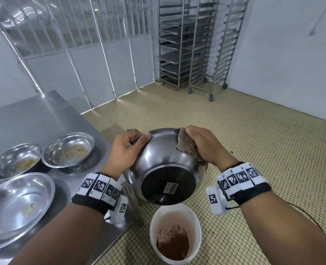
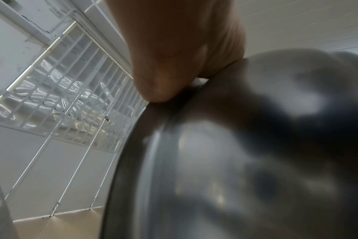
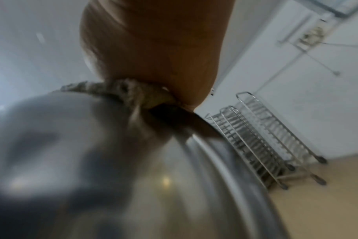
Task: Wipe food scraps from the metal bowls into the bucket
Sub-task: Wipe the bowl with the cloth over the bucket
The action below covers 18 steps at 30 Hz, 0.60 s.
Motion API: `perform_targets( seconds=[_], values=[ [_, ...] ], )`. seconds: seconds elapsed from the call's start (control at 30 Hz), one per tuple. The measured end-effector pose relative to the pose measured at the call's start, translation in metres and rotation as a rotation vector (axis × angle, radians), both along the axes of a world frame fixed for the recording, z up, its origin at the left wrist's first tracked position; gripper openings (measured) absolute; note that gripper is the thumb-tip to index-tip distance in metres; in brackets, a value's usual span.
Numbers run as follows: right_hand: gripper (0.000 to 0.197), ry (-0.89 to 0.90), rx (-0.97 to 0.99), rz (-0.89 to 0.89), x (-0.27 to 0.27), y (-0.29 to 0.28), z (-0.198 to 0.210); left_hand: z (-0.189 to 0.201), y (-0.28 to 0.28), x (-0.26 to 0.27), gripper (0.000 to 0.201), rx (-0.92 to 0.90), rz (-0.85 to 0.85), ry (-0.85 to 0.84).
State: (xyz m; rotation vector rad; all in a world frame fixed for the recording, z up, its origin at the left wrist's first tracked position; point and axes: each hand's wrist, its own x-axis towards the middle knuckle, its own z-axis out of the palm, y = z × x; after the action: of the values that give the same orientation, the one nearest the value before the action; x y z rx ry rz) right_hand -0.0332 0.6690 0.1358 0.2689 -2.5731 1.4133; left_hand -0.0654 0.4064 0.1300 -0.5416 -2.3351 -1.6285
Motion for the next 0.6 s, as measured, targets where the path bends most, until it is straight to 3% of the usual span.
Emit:
perform_targets(
  seconds=[0.17, 0.33, 0.5, 0.6],
  values=[
    [0.030, 0.014, 0.062, -0.018, -0.001, 0.011, -0.012, 0.004, -0.001, -0.008, 0.037, -0.027, -0.022, 0.025],
    [0.012, 0.048, 0.092, 0.024, -0.009, 0.004, 0.001, 0.005, 0.008, -0.010, 0.037, -0.082, -0.054, 0.025],
    [0.022, 0.007, -0.034, -0.045, -0.002, 0.011, -0.016, 0.007, 0.004, -0.016, 0.034, -0.033, 0.003, -0.030],
    [0.015, -0.004, 0.006, -0.035, -0.004, 0.010, -0.010, 0.003, 0.004, -0.016, 0.034, -0.069, -0.011, -0.014]
  ],
)
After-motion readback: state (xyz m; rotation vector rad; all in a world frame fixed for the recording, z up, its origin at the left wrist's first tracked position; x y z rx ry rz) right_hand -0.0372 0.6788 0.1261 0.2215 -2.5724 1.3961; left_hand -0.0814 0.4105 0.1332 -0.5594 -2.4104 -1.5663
